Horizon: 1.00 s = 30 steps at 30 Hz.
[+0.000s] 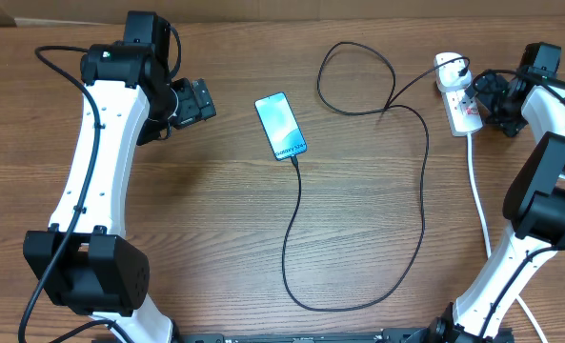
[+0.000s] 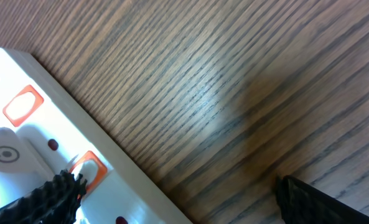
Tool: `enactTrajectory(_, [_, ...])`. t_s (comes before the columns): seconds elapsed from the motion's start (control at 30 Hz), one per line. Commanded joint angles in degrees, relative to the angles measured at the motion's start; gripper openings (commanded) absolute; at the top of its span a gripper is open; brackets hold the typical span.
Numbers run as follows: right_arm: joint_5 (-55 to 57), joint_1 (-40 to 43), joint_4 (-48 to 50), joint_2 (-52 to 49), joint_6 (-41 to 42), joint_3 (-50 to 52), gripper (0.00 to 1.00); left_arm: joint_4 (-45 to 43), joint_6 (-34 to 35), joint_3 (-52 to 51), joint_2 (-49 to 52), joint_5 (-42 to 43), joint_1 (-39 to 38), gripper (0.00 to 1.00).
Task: Plug charger to phone and switch on socket
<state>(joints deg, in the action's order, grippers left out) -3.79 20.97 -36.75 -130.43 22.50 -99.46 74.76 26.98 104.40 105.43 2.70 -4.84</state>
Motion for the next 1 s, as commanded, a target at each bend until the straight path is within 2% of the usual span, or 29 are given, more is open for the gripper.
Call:
enactTrajectory(0.0, [0.44,-0.13,0.11,-1.75,-0.20,-0.87,1.00,-0.09,-0.39,0.44,-0.31,-0.79,-0.04,0.99])
enactTrajectory(0.67, [-1.88,-0.81,-0.17,-1.55,-0.22,-0.94,1.00,-0.09,-0.42,0.44,-0.31,-0.79,-0.04,1.00])
enactTrajectory(0.97, [-0.44,0.20,0.35,4.46,-0.22,-1.88,1.00,-0.09,-0.39,0.44,-0.31,-0.79,-0.04,1.00])
